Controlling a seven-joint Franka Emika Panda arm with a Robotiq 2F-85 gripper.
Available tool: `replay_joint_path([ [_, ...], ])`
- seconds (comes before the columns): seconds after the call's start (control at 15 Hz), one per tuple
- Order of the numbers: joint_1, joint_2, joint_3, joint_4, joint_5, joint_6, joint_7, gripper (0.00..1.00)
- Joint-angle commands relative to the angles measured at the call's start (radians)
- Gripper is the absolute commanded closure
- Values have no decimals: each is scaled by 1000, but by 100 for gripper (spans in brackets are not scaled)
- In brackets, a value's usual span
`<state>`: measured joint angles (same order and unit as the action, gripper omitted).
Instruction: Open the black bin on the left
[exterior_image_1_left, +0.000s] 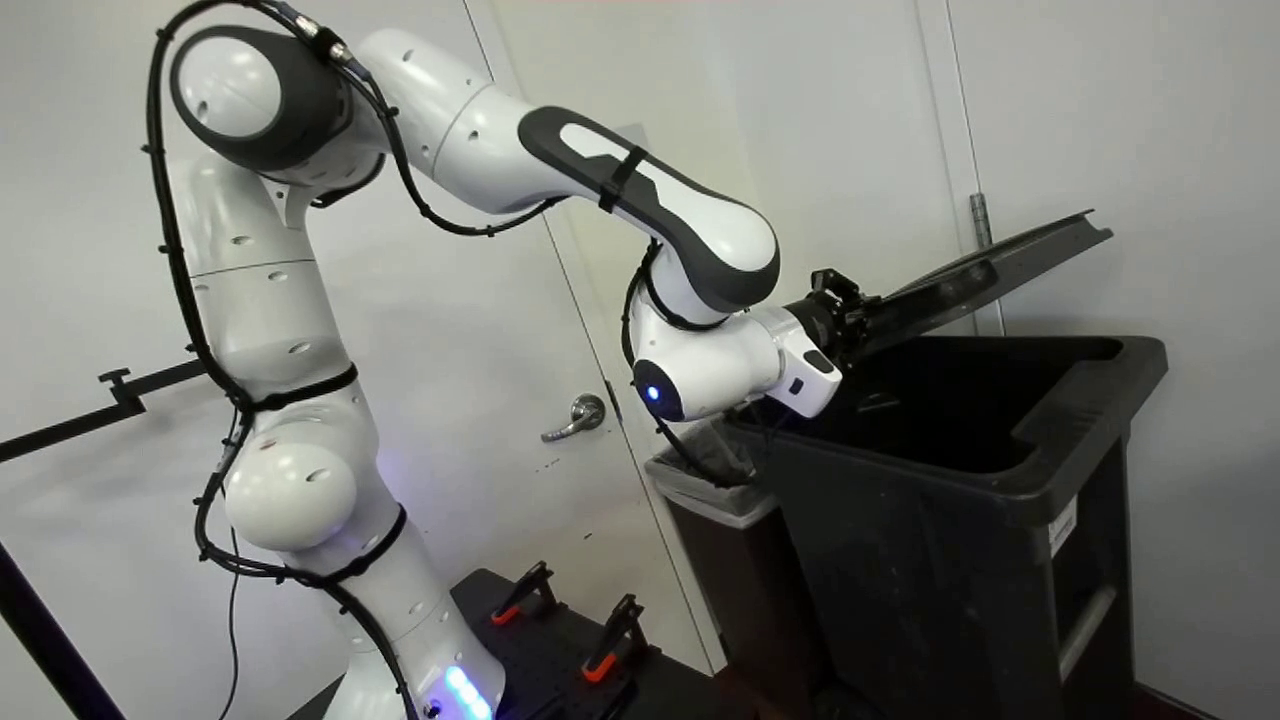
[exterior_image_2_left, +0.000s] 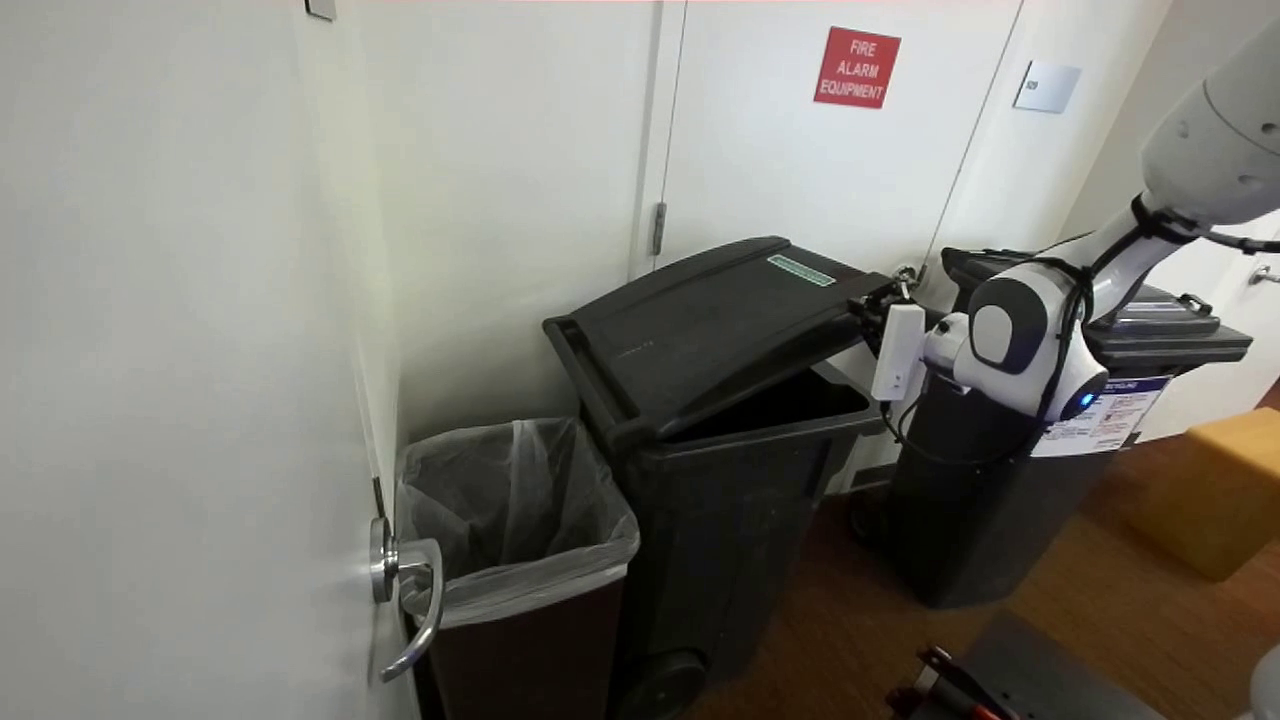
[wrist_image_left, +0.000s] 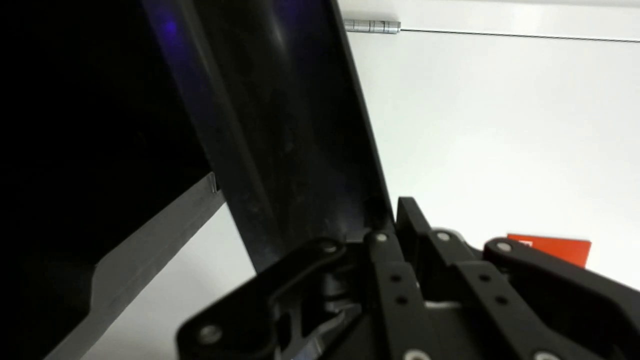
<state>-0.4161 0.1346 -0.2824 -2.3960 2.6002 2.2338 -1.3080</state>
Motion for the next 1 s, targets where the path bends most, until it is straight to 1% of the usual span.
replay_joint_path([
  [0.0, 71, 37, -12, 109, -2, 52, 64, 97],
  [0.07, 76, 47, -13, 122, -1, 61, 59, 97],
  [0.13, 80, 58, -15, 133, -1, 65, 56, 92],
  [0.2, 82, 66, -20, 141, -2, 68, 52, 66],
  [0.27, 85, 74, -24, 147, -2, 70, 48, 66],
  [0.4, 90, 92, -31, 158, -2, 63, 44, 56],
  [0.73, 105, 110, -38, 169, -2, 38, 16, 19],
  [0.8, 109, 113, -39, 176, -2, 36, 11, 29],
  [0.87, 111, 114, -41, 179, -2, 37, 9, 55],
  [0.93, 113, 117, -42, 180, -2, 36, 8, 54],
])
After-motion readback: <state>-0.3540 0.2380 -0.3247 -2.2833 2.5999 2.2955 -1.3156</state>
